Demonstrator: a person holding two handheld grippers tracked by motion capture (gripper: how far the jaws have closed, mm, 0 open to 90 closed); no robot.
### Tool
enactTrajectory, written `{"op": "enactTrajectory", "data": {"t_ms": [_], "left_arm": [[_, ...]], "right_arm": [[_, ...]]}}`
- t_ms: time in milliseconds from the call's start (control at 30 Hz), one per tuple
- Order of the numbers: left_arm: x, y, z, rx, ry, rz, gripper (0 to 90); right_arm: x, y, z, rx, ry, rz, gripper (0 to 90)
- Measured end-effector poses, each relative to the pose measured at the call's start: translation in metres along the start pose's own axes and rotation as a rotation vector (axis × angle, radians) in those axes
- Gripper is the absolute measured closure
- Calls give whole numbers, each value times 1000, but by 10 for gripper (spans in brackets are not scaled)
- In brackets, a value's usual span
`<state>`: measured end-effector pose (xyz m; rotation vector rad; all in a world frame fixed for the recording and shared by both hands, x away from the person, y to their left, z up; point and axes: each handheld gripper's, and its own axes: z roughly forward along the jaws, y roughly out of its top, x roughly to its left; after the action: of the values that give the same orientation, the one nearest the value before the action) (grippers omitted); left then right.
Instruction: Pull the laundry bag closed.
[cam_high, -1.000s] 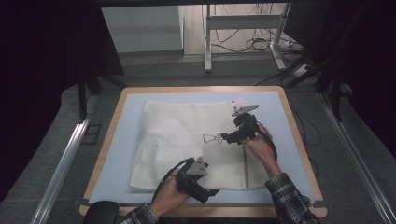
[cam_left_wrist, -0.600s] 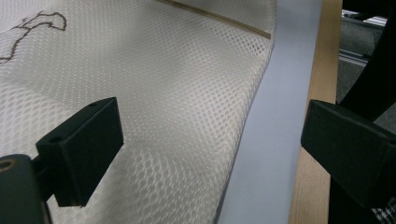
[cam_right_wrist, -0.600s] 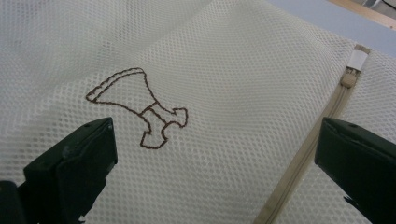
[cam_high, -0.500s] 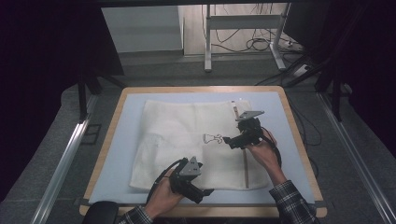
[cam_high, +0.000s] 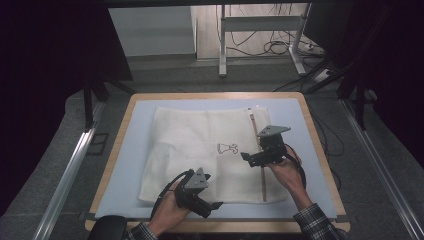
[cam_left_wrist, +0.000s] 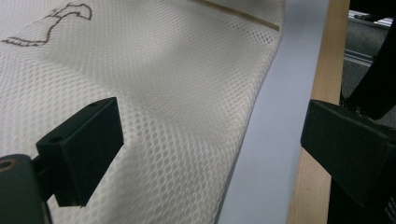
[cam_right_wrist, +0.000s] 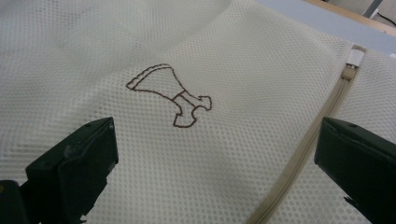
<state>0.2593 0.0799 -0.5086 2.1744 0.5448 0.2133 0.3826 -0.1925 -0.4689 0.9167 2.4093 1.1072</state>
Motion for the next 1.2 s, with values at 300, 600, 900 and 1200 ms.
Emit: {"op": "enactTrajectory", "data": {"t_ms": [300, 600, 900, 1200], "left_arm": [[4, -7, -9, 0, 15, -19, 53], [5, -15, -19, 10, 34, -26, 53], [7, -23, -29, 20, 56, -34, 52], [10, -29, -40, 15, 77, -54, 51]], "right_arm": [[13, -10, -7, 12, 0, -6, 0], [24, -19, -15, 25, 3, 2, 0], [31, -29, -24, 37, 5, 0, 1], [36, -39, -37, 46, -14, -22, 7]]}}
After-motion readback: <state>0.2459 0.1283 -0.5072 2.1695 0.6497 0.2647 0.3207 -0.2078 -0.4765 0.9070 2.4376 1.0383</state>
